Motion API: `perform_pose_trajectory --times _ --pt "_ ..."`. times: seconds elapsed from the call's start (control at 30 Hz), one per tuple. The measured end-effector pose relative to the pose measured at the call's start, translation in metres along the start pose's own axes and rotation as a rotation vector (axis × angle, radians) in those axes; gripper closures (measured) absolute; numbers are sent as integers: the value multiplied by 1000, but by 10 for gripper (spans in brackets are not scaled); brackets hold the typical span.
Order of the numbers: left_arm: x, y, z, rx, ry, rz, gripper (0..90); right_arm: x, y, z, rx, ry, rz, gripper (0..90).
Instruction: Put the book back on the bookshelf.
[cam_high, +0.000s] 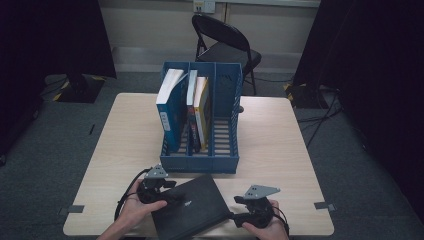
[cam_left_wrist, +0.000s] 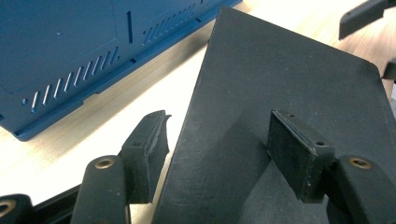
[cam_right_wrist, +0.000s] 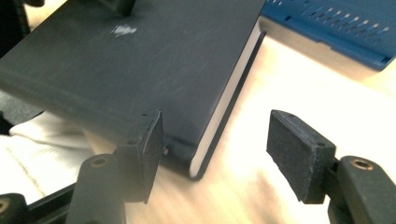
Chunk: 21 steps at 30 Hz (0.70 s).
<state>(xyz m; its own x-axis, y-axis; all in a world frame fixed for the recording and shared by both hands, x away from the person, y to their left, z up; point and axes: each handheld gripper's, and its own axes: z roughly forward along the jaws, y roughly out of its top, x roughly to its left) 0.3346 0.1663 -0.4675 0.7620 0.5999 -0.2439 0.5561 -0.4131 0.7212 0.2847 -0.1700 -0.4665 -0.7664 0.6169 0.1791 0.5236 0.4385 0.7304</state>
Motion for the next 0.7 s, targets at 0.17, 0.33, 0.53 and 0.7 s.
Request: perform_pose_trajectory --times 0.17,0.33,0.53,0.7 --pt "-2 0 -1 5 2 22 415 6 -6 1 43 -14 -35 411" --pt "-5 -2 -5 21 8 16 404 5 -5 2 39 0 -45 472" --pt "-11 -10 -15 57 5 29 387 -2 2 6 27 -2 -26 518" --pt "-15 -15 -22 75 5 41 382 -6 6 10 23 -9 -35 523"
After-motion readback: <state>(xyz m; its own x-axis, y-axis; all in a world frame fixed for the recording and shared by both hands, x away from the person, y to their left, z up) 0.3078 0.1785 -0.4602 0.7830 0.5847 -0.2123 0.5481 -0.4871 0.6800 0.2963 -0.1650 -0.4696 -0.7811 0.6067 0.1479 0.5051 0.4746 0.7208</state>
